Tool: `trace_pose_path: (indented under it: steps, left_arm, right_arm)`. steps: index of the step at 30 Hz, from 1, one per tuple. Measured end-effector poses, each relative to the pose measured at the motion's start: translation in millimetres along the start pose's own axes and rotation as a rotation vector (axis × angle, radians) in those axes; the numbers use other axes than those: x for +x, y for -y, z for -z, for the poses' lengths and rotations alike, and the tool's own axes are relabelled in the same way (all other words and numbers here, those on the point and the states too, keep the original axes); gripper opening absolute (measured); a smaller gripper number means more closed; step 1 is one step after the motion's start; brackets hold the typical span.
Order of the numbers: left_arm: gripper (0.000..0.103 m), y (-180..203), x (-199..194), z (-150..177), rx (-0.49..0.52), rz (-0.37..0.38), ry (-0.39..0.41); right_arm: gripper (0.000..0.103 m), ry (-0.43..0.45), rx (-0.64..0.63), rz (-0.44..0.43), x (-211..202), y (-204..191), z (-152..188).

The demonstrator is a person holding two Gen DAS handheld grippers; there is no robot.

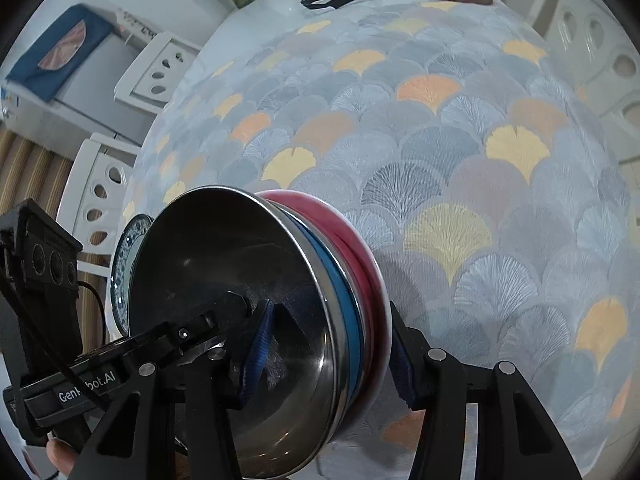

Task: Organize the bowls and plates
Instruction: 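Lift the nested bowls with the left gripper and carry them over the plates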

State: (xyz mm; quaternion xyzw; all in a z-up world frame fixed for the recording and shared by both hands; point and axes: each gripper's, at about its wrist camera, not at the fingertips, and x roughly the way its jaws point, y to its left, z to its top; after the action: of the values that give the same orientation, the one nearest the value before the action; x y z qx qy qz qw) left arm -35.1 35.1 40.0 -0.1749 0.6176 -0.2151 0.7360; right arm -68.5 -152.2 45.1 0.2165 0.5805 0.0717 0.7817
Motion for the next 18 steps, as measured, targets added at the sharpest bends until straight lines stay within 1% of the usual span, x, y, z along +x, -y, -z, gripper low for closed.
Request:
trace_pose_path:
  steps: [4, 8, 11, 13, 18]
  left_arm:
    - [0.039, 0, -10, -4, -0.007, 0.000, 0.017]
    - [0.039, -3, -29, -9, 0.006, -0.003, 0.055]
    - [0.039, -10, -49, -16, 0.019, -0.002, 0.090]
    - [0.039, -18, -66, -22, 0.033, 0.002, 0.112]
    - [0.039, -43, -103, -36, 0.066, -0.003, 0.132]
  right_arm:
    - [0.052, 0.005, 0.006, 0.010, -4, -7, -6]
    - [0.052, 0.019, -0.009, 0.016, -9, -26, -12]
    - [0.052, 0.039, -0.025, 0.017, -14, -47, -16]
    - [0.052, 0.060, -0.035, 0.020, -16, -68, -19]
    - [0.052, 0.100, -0.036, 0.023, -17, -117, -18]
